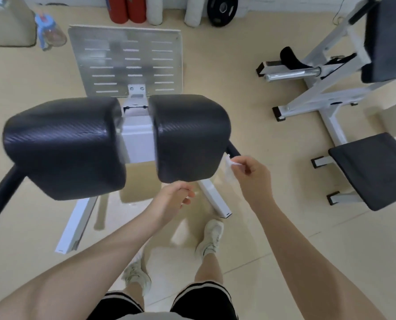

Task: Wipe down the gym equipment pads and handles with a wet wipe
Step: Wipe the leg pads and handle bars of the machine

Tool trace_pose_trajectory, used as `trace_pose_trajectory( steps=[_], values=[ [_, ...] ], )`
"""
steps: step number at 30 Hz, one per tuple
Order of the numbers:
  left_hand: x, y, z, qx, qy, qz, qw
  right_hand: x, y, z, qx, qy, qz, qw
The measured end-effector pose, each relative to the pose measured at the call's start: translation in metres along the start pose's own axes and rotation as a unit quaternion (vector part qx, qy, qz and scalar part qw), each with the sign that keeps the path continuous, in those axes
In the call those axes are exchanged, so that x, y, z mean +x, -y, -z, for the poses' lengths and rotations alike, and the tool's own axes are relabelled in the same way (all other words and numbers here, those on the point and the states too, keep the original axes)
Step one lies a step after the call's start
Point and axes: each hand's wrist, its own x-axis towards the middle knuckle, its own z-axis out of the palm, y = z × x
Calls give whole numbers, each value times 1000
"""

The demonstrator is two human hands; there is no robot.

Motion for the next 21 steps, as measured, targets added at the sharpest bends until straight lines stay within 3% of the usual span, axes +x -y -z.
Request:
trace_pose_trajectory(
  steps=[4,7,13,16,21],
  values=[
    [35,5,-65,-65,5,49,997,46,-45,41,-16,19,-19,1000],
    [67,13,-114,-125,-12,96,987,89,-72,52,-59,90,1,994],
    [111,31,-169,-102,-80,21,991,164,-98,27,-88,172,53,980],
    [117,38,-177,-159,-105,4,982,183,-103,3,-108,234,62,964],
    [120,39,-175,-163,-118,4,980,178,-118,-3,-44,260,78,962]
  ],
)
